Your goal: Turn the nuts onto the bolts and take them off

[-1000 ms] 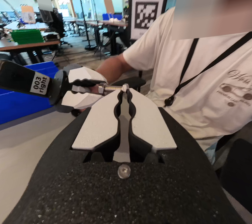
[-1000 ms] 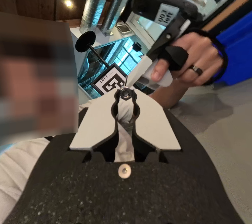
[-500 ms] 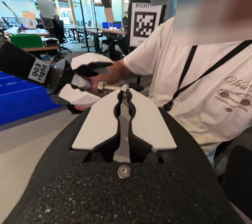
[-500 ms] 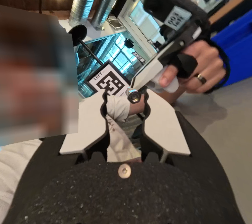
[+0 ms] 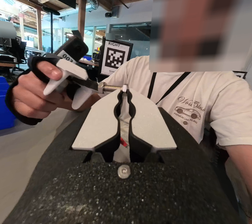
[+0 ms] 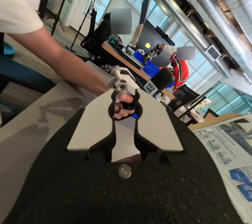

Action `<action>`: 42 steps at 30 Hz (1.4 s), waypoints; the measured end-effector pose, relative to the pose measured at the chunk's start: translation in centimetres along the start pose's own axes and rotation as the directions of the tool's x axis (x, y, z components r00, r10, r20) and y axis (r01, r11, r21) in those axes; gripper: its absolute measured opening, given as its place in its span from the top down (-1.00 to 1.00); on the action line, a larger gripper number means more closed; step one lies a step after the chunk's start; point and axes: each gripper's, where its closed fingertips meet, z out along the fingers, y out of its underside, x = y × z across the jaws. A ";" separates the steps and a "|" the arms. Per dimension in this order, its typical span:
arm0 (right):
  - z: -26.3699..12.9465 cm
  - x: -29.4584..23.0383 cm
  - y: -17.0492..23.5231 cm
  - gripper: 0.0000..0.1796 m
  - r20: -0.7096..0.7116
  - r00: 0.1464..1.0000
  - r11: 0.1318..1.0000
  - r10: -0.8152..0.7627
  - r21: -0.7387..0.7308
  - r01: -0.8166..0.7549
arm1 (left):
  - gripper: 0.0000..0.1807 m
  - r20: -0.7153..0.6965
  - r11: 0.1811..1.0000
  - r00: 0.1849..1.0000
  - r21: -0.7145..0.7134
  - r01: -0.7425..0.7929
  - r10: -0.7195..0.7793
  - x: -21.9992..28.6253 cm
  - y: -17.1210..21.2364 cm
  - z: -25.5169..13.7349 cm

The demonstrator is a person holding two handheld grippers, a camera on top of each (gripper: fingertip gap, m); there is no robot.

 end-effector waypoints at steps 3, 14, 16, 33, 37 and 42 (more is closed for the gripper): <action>0.4 -0.6 -0.1 0.74 0.012 0.999 0.999 -0.032 0.006 0.032 | 0.93 -0.004 1.000 1.000 -0.002 0.006 -0.006 -0.1 0.1 0.2; 1.2 -2.7 -0.2 0.80 0.297 0.819 0.857 0.492 0.004 -0.516 | 0.93 0.002 0.993 1.000 -0.115 0.009 -0.009 0.2 1.7 1.0; 1.3 -2.8 -0.2 0.80 0.375 0.628 0.695 0.682 -0.065 -0.716 | 0.93 0.015 0.991 1.000 -0.131 0.008 -0.006 0.3 1.9 0.9; 1.7 -2.5 1.3 0.56 -0.012 0.998 0.997 -0.063 -0.051 0.062 | 0.93 -0.006 0.995 1.000 -0.095 0.004 -0.005 0.9 1.4 0.8; 1.7 -2.3 0.3 0.74 -0.041 0.993 0.994 -0.110 -0.005 0.110 | 0.93 -0.005 0.994 1.000 -0.110 0.016 -0.016 0.9 1.7 0.8; 1.7 -2.5 0.1 0.80 0.033 0.998 0.998 0.052 0.019 -0.052 | 0.93 -0.006 0.994 1.000 -0.109 0.015 -0.016 0.9 1.7 0.8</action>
